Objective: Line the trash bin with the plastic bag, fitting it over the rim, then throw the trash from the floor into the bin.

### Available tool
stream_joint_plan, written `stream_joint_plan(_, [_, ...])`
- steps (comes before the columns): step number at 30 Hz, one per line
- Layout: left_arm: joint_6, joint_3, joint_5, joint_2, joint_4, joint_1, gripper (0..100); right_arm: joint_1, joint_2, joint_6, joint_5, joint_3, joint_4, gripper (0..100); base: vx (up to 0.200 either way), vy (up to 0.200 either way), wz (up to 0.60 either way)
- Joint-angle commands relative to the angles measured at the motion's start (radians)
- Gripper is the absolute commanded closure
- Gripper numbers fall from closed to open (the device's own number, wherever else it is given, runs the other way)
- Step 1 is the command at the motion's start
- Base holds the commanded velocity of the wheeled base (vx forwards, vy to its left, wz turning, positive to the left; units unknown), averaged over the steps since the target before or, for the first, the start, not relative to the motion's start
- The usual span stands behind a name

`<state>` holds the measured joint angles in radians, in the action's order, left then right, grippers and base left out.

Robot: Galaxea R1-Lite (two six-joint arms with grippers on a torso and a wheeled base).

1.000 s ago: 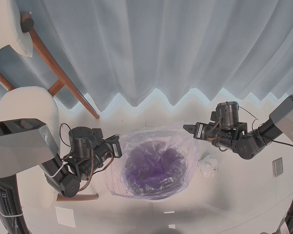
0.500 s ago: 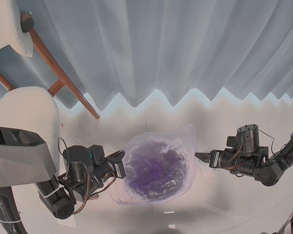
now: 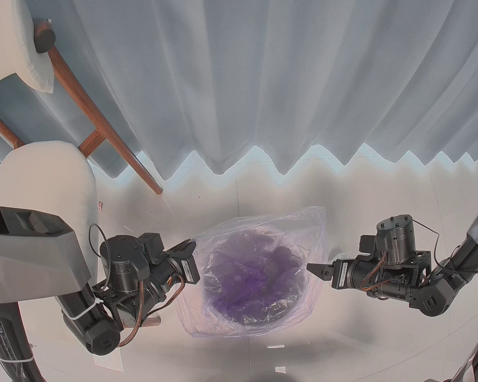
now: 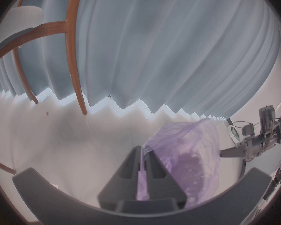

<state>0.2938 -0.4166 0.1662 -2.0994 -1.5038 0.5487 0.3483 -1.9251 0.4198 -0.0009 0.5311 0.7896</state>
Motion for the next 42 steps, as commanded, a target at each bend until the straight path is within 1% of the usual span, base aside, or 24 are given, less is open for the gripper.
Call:
stream_joint_plan(1, [-0.002,-0.037,0.004,-0.013,-0.001,-0.033,0,0.001,-0.025,-0.001,-0.002,0.006,0.002,0,0.0,0.0,0.0])
stream_joint_plan(9, [-0.005,-0.087,0.004,0.016,-0.003,-0.035,0,-0.003,-0.058,-0.004,-0.01,0.041,0.017,0,0.0,0.0,0.0])
stream_joint_plan(12, [-0.009,-0.077,0.004,0.07,0.001,-0.035,0,-0.008,-0.084,-0.004,-0.034,0.072,0.037,0,0.0,0.0,0.0])
stream_joint_plan(14, [-0.013,-0.047,0.004,0.113,0.004,-0.035,0,-0.011,-0.101,-0.004,-0.054,0.075,0.056,0,0.0,0.0,0.0])
stream_joint_plan(15, [-0.015,-0.019,0.003,0.133,0.004,-0.032,0,-0.011,-0.104,-0.004,-0.059,0.069,0.066,100,0.0,0.0,0.0])
stream_joint_plan(17, [-0.012,0.082,-0.001,0.174,0.013,-0.012,0,-0.012,-0.106,-0.003,-0.059,0.053,0.082,100,0.0,0.0,0.0])
stream_joint_plan(18, [-0.012,0.082,-0.001,0.174,0.013,-0.012,0,-0.012,-0.106,-0.003,-0.059,0.053,0.082,100,0.0,0.0,0.0])
stream_joint_plan(19, [-0.009,0.206,-0.01,0.18,0.008,0.028,0,-0.017,-0.114,-0.004,-0.059,0.043,0.085,100,0.0,0.0,0.0])
stream_joint_plan(21, [-0.004,0.277,-0.011,0.168,0.005,0.05,0,-0.022,-0.137,-0.004,-0.059,0.044,0.086,100,0.0,0.0,0.0])
stream_joint_plan(22, [-0.002,0.288,-0.013,0.156,0.005,0.056,0,-0.025,-0.149,-0.004,-0.061,0.046,0.089,100,0.0,0.0,0.0])
stream_joint_plan(24, [0.021,0.285,-0.016,0.116,0.002,0.074,0,-0.025,-0.164,-0.003,-0.061,0.047,0.1,100,0.0,0.0,0.0])
stream_joint_plan(27, [0.099,0.26,-0.017,0.056,0.002,0.105,0,-0.029,-0.186,-0.003,-0.061,0.046,0.129,100,0.0,0.0,0.0])
stream_joint_plan(29, [0.163,0.228,-0.016,-0.039,0.001,0.108,0,-0.032,-0.198,-0.004,-0.061,0.05,0.149,100,0.0,0.0,0.0])
stream_joint_plan(32, [0.191,0.185,-0.011,-0.11,0.001,0.088,0,-0.032,-0.199,-0.004,-0.061,0.05,0.158,100,0.0,0.0,0.0])
stream_joint_plan(35, [0.189,0.14,-0.004,-0.122,0.001,0.042,0,-0.032,-0.196,-0.004,-0.061,0.05,0.158,100,0.0,0.0,0.0])
stream_joint_plan(37, [0.191,0.13,-0.001,-0.122,0.001,0.033,0,-0.034,-0.196,-0.003,-0.061,0.052,0.158,100,0.0,0.0,0.0])
stream_joint_plan(38, [0.194,0.124,0.019,-0.123,0.001,0.004,0,-0.035,-0.196,-0.003,-0.061,0.053,0.16,100,0.0,0.0,0.0])
stream_joint_plan(39, [0.194,0.124,0.019,-0.123,0.001,0.004,0,-0.035,-0.196,-0.003,-0.061,0.053,0.16,100,0.0,0.0,0.0])
stream_joint_plan(42, [0.237,0.119,0.052,-0.13,0.001,-0.013,0,-0.035,-0.196,-0.001,-0.061,0.053,0.16,100,0.0,0.0,0.0])
